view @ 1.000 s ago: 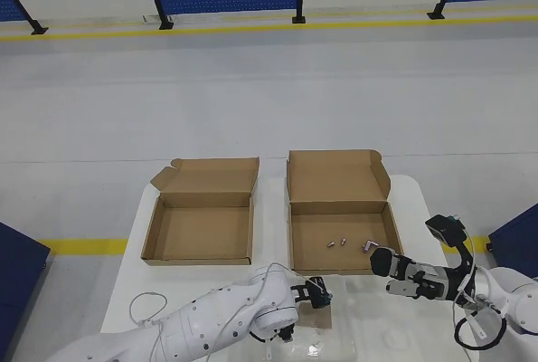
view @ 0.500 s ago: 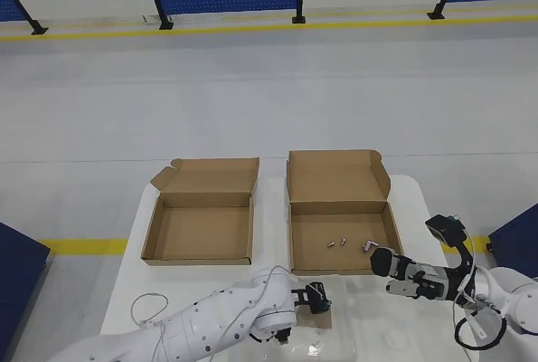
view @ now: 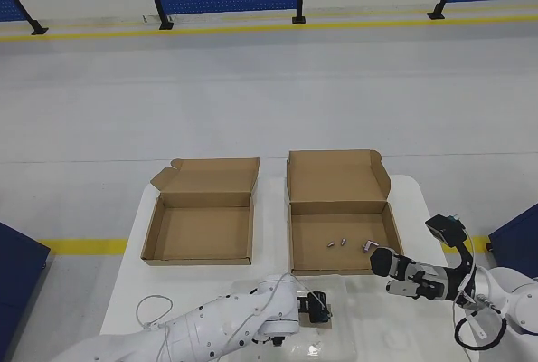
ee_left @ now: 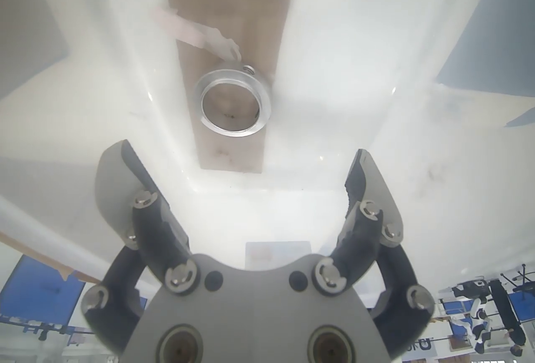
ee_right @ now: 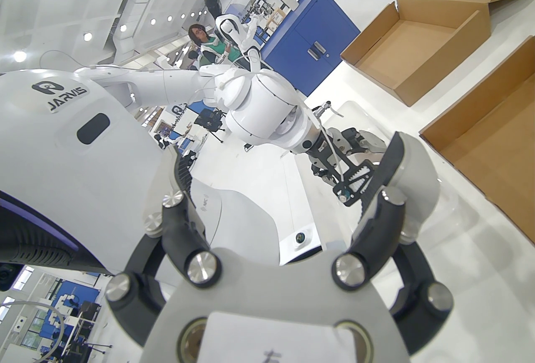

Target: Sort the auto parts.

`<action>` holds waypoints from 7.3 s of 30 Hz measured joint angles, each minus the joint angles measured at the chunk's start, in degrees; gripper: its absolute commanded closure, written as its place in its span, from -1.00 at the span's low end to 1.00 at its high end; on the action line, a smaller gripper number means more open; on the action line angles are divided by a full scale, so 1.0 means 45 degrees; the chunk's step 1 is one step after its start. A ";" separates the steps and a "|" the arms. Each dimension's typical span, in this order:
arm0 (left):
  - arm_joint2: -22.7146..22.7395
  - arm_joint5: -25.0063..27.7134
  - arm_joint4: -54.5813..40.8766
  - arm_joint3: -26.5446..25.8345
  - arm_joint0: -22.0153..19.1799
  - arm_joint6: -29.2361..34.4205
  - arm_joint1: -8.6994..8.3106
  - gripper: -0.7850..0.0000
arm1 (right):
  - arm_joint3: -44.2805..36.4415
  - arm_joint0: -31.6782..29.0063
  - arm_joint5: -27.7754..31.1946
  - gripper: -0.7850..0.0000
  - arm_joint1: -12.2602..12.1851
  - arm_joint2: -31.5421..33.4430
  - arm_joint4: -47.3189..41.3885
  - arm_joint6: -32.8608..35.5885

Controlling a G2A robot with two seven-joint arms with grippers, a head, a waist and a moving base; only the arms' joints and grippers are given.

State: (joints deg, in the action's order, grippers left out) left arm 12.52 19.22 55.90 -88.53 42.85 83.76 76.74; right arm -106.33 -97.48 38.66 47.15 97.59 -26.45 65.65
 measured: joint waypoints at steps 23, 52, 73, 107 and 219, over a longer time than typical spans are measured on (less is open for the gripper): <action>0.0536 0.0138 0.0999 -0.0165 0.0391 -0.0378 0.0076 0.16 | 0.0000 0.0000 0.0000 -1.00 0.0000 0.0000 0.0000 0.0000; 0.0841 -0.0084 0.2143 0.0433 0.0868 -0.0864 0.0586 0.23 | 0.0000 0.0000 0.0000 -1.00 0.0000 0.0000 0.0000 0.0000; 0.0889 0.0562 0.1409 0.0867 0.1050 -0.0266 0.0863 0.17 | 0.0000 0.0000 0.0000 -1.00 0.0000 0.0000 0.0000 0.0000; 0.1037 0.0555 0.1538 0.1519 0.1032 -0.0268 0.1167 0.47 | 0.0000 0.0000 0.0000 -1.00 0.0000 0.0000 0.0000 0.0000; 0.7291 0.8616 -0.3718 -0.2225 0.3865 -1.7141 -0.2990 1.00 | 0.0000 0.0000 0.0000 -1.00 0.0000 0.0000 0.0000 0.0000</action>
State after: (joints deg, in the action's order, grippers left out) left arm 45.34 58.00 39.16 -98.54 60.24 6.63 63.29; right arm -106.33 -97.48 38.66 47.15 97.59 -26.45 65.65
